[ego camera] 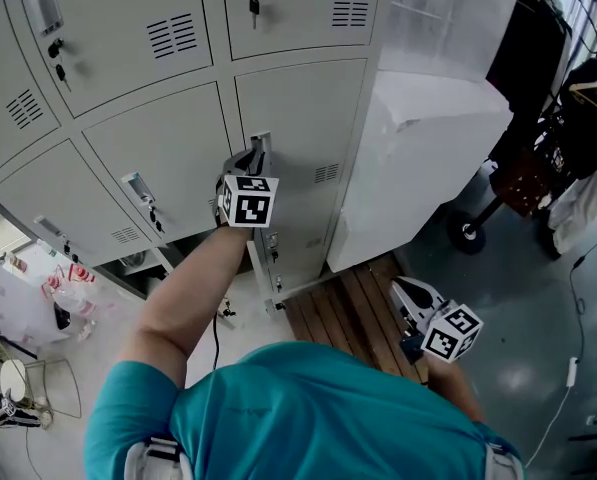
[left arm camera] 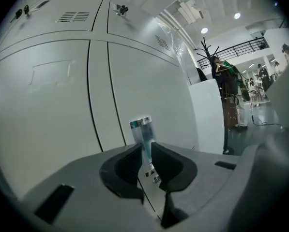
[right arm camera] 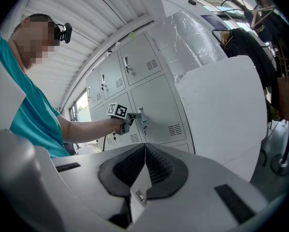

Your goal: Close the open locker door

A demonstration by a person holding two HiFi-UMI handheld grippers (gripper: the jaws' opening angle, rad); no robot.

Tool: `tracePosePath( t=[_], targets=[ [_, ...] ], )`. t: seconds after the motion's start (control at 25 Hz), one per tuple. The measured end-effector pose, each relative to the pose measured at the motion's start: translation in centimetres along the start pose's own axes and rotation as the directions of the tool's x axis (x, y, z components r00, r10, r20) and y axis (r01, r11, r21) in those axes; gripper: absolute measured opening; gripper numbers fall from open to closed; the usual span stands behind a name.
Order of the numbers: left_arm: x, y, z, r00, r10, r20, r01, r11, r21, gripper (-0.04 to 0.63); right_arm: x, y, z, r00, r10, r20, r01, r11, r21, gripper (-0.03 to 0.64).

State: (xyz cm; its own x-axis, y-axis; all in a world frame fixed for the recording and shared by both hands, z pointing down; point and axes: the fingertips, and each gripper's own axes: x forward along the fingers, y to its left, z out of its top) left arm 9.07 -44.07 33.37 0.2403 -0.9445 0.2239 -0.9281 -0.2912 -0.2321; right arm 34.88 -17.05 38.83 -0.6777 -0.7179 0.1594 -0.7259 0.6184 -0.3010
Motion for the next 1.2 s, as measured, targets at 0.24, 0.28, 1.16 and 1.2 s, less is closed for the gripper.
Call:
tracePosePath(
  t=[0.24,0.28,1.16,1.2],
  targets=[
    [0.2,0.9,0.0,0.999,0.048,-0.009,-0.048,0.999,0.009,0.009,0.2,-0.9,0.3,1.000,0.010,0.001,-0.010,1.000,-0.001,-0.002],
    [0.2,0.9,0.0,0.999,0.050,-0.012,-0.050,0.999,0.006,0.009,0.2,-0.9,0.3,1.000,0.013,0.002,-0.013,1.000,-0.002,-0.002],
    [-14.0,-9.6,-2.3,0.880,-0.419,0.224,0.472,0.821,-0.320,0.019,2.9,-4.2,7.3,0.996,-0.067,0.052,0.074,0.984,-0.159,-0.002],
    [-14.8,-10.0,-2.8,0.869,-0.438,0.231,0.494,0.804,-0.332,0.018,3.1,-4.4,7.6,0.996,-0.072,0.056,0.080,0.984,-0.161,-0.002]
  ],
)
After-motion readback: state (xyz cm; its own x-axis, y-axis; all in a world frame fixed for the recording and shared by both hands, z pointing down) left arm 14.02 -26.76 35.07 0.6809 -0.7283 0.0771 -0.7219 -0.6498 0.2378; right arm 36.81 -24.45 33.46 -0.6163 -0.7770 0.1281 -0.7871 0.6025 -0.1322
